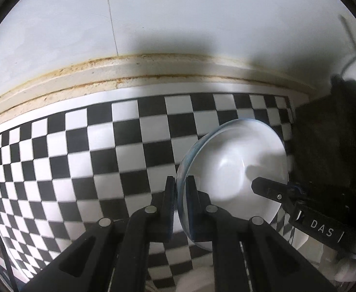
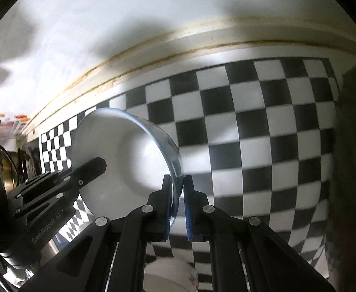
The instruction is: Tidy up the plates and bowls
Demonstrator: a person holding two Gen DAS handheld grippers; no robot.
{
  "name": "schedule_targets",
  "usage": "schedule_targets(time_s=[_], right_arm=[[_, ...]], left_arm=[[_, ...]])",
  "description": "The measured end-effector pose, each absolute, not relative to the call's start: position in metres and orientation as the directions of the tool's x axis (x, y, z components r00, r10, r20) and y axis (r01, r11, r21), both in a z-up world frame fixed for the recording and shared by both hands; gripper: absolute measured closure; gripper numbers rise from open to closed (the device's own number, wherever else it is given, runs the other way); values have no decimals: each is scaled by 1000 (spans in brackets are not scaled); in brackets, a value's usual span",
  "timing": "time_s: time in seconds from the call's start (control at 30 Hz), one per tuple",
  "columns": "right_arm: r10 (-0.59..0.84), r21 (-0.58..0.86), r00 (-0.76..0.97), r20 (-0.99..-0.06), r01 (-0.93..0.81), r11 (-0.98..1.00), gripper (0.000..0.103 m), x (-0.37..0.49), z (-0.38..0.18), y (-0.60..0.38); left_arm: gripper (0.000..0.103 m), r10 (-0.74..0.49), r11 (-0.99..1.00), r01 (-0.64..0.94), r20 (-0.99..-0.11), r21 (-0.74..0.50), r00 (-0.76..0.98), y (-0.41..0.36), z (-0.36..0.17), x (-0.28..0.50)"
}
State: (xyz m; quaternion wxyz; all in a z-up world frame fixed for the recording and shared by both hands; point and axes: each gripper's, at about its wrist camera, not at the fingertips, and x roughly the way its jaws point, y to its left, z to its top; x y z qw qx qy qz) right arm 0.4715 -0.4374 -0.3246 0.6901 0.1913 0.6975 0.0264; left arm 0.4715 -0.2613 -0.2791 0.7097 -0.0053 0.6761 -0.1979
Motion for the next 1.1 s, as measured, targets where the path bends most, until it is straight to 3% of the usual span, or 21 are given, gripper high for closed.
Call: schedule_targets(time_s=[0.67,1.1], right_arm=[[316,329,97,-944,208,921,92,281,-260,-410],[335,335,44,-941,242,911,92,221,-294,-407]], left_arm=[[96,-319,873,405,-946,-270,57,-221,-217,319],[96,-284,871,410,-959,-269,-27,-216,-257,271]])
